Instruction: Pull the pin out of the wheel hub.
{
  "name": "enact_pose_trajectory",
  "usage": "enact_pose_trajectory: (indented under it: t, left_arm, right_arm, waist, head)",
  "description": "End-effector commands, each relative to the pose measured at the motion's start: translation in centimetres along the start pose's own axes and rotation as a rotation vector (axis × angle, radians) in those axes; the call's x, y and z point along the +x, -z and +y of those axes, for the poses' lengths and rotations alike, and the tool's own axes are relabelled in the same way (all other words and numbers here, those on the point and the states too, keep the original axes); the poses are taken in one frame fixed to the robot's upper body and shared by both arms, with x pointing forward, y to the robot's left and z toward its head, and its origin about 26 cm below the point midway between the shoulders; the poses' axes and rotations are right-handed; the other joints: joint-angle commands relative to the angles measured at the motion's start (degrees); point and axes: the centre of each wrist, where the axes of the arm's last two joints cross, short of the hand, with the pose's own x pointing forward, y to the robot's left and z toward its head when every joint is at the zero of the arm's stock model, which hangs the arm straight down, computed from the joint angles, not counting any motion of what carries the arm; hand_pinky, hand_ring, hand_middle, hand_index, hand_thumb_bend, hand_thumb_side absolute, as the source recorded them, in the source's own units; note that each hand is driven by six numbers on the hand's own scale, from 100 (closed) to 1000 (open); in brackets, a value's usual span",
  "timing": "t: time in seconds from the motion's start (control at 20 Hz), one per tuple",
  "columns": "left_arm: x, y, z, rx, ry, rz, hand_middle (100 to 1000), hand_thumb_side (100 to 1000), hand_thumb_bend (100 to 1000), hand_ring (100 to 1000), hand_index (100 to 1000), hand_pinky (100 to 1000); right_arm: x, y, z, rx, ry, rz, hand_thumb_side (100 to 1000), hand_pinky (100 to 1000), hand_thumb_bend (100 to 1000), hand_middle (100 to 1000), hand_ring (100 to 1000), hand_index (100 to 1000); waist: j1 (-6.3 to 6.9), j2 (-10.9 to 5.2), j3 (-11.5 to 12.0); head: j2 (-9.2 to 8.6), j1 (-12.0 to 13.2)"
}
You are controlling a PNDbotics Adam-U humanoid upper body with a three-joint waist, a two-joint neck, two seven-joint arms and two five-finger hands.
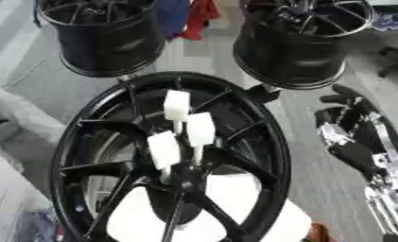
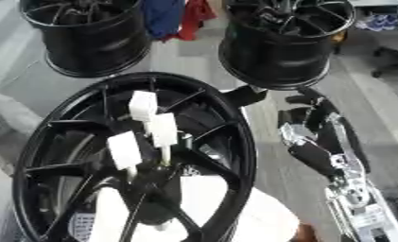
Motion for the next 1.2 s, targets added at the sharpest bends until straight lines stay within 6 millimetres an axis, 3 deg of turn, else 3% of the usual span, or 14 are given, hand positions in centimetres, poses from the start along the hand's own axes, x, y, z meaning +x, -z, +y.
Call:
enact_pose_trajectory:
  t: [0.05, 0.4, 0.75, 1.2]
  left_arm:
    - [2.0, 0.5, 0.8, 0.162, -0.118, -0.077, 689, 431, 213, 579, 782, 593]
    - [6.7, 2.0, -1.7, 0.396, -0.427, -0.16, 659, 403, 171, 555, 749, 558]
    - [8.3, 2.0, -4.5, 0.515, -0.618, -0.102, 653, 415, 180, 554, 742, 549]
    - [9.1, 2.6, -6.6, 0.498, -0.703, -0.059, 646, 424, 174, 551, 741, 547]
  right_arm:
    - [0.7, 0.5, -0.2, -0.006, -0.006, -0.031, 190, 652, 196, 713, 649, 880]
    - [0.8, 0.6, 0.0, -0.008, 0.005, -0.035, 189, 652, 201, 713, 648, 880]
    - [0.8, 0.6, 0.1, -0.004, 0.009, -0.037, 188, 652, 202, 712, 648, 880]
    - [0.8, 0.7, 0.1, -0.005, 0.011, -0.037, 188, 652, 203, 713, 648, 880]
  waist:
    - [-0.01, -0.47, 0.2]
    - [-0.77, -0.27, 0.7]
    - [-1.12, 0.08, 0.9]
    - [-1.35, 0.02, 1.3]
  head:
    - [-0.53, -0.2]
    - [-0.62, -0.2]
    - [-0.65, -0.1]
    - [-0.61, -0.3]
